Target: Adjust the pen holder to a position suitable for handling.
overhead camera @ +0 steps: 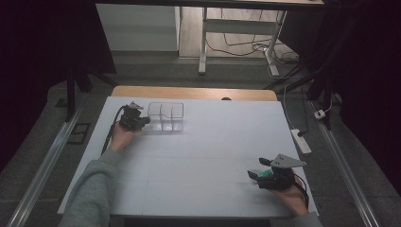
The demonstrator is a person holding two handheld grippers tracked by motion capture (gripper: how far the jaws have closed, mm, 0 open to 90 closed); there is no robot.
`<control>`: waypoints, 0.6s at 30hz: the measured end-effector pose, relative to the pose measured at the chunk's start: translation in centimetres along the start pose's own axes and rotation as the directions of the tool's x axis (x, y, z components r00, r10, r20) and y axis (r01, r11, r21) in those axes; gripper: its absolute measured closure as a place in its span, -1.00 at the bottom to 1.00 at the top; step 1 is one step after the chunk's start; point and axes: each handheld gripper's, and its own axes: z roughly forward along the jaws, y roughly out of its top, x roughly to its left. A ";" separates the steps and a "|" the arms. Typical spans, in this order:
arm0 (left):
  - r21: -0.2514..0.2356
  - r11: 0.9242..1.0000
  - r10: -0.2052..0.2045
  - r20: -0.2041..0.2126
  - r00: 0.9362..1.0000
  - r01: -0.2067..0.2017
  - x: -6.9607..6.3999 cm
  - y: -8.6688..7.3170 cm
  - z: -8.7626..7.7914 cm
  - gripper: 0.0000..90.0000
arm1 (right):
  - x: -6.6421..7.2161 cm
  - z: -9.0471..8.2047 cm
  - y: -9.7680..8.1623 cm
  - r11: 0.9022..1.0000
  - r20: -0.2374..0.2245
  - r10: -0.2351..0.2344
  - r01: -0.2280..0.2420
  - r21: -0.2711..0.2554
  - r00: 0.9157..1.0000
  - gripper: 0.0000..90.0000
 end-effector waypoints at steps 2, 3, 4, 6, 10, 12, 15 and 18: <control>0.001 1.000 0.003 0.005 1.000 -0.003 -0.2 0.2 0.1 0.98 | 0.0 0.0 0.0 1.000 -0.002 0.003 -0.003 -0.002 1.000 -0.41; 0.001 1.000 0.003 0.005 1.000 -0.003 -0.2 0.2 0.1 0.98 | 0.0 0.1 0.0 1.000 -0.001 0.004 -0.004 -0.005 1.000 -0.41; 0.003 1.000 0.006 0.007 1.000 -0.006 -0.3 0.3 0.2 0.98 | 0.0 0.1 0.0 1.000 -0.004 0.005 -0.005 -0.005 1.000 -0.41; 0.003 1.000 0.010 0.010 1.000 -0.010 -0.5 0.4 0.3 0.98 | 0.0 0.0 0.0 1.000 -0.001 0.003 -0.003 -0.001 1.000 -0.41; 0.002 1.000 0.018 0.012 1.000 -0.018 -0.9 0.6 0.6 0.98 | 0.0 -0.1 0.0 1.000 0.001 0.004 -0.004 -0.010 1.000 -0.41; 0.003 1.000 0.022 0.014 1.000 -0.022 -1.0 0.7 0.6 0.98 | 0.0 -0.1 0.0 1.000 0.001 0.005 -0.005 -0.013 1.000 -0.41; 0.004 1.000 0.026 0.016 1.000 -0.026 -1.2 0.8 0.7 0.98 | 0.0 -0.1 0.1 1.000 0.004 0.002 -0.002 -0.010 1.000 -0.41; 0.007 1.000 0.030 0.019 0.999 -0.030 -1.4 1.0 0.8 0.98 | 0.0 -0.1 0.1 1.000 0.010 0.001 -0.001 -0.007 1.000 -0.41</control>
